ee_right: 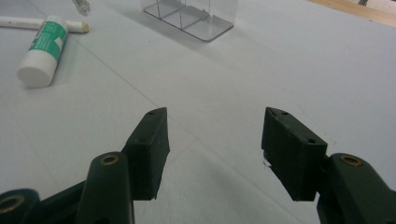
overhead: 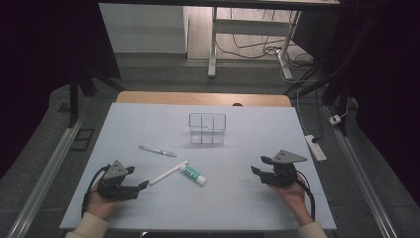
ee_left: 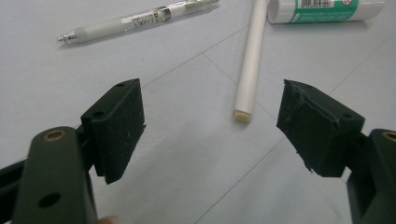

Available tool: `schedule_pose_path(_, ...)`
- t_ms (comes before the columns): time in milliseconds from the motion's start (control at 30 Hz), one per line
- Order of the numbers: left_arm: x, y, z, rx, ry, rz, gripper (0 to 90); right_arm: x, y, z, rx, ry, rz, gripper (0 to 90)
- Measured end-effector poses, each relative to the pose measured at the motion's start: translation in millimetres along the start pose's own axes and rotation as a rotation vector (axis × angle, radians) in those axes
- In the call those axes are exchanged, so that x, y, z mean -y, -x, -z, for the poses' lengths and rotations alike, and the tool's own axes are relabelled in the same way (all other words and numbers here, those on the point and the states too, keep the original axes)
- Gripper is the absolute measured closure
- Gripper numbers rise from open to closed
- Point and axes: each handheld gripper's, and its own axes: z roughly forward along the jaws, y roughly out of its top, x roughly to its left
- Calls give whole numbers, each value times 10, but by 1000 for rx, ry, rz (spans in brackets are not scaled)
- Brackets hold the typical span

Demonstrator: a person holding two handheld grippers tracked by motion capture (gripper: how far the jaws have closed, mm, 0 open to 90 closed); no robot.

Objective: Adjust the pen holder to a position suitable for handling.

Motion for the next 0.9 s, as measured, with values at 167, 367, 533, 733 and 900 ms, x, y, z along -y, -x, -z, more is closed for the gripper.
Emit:
schedule_pose_path(167, -17, -19, 8, -3, 0, 3, 234, 82, 46, 96, -20, 18, 1, 402)
schedule_pose_path(367, -168, -67, 96, -9, 16, -2, 243, 69, 50, 165, -17, 41, 26, 398)
schedule_pose_path(533, -312, -56, 123, -4, -14, -47, 244, 66, 33, 191, -3, 32, 39, 398)
schedule_pose_path(733, -390, -67, 95, -3, -62, -81, 247, 74, 44, 181, -3, 20, 35, 397)
schedule_pose_path(900, -467, -69, 48, -2, -90, -107, 247, 87, 43, 174, 2, 10, 42, 395)
